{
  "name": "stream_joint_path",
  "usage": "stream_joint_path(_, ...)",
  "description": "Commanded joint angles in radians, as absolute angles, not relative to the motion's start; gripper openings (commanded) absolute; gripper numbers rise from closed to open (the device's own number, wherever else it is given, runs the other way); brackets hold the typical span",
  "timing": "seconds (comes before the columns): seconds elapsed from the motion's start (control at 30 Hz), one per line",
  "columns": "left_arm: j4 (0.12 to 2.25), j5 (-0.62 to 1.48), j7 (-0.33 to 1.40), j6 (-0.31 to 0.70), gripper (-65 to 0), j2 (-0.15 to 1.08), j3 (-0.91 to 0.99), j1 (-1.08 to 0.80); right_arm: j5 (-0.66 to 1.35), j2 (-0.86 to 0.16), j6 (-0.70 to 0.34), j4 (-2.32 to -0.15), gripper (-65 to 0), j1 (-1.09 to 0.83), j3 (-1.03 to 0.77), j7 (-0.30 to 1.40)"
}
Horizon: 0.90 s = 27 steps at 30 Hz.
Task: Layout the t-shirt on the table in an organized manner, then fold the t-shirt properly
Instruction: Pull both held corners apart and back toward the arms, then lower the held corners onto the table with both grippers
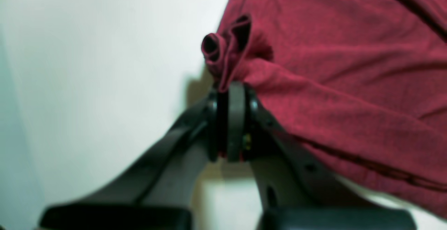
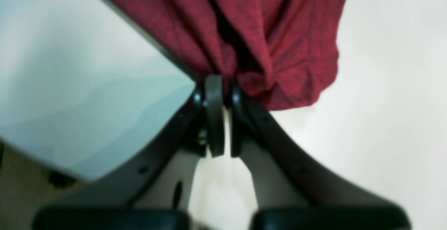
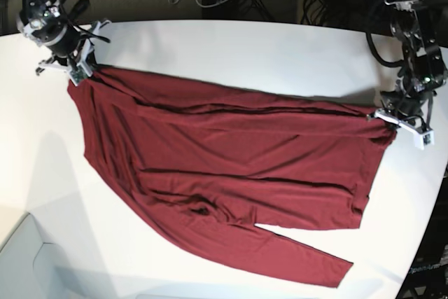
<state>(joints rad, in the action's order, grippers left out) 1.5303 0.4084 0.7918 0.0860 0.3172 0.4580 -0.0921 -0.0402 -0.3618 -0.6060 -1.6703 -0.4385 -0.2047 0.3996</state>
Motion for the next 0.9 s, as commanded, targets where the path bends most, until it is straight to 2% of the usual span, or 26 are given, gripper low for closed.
stream_joint_path(0.0, 1.564, 0.406, 0.783, 0.084, -64.8, 0.331, 0.495, -0.101, -0.035, -0.383, -0.607, -1.687, -65.0, -0.449, -0.214, 0.389)
stream_joint_path(0.17, 1.613, 0.406, 0.819, 0.084, -64.8, 0.329, 0.57, -0.159, -0.035, -0.394, -0.607, -1.687, -65.0, -0.49, -0.216, 0.372)
stream_joint_path(0.47, 1.658, 0.406, 0.819, 0.085, -64.8, 0.329, 0.575, -0.257, -0.035, -0.404, -0.607, -1.687, -65.0, -0.59, -0.216, 0.303)
stream_joint_path(0.87, 1.649, 0.406, 0.816, 0.085, -64.8, 0.334, 0.576, -0.262, -0.035, -0.403, -0.607, -1.687, -65.0, -0.616, -0.216, 0.303)
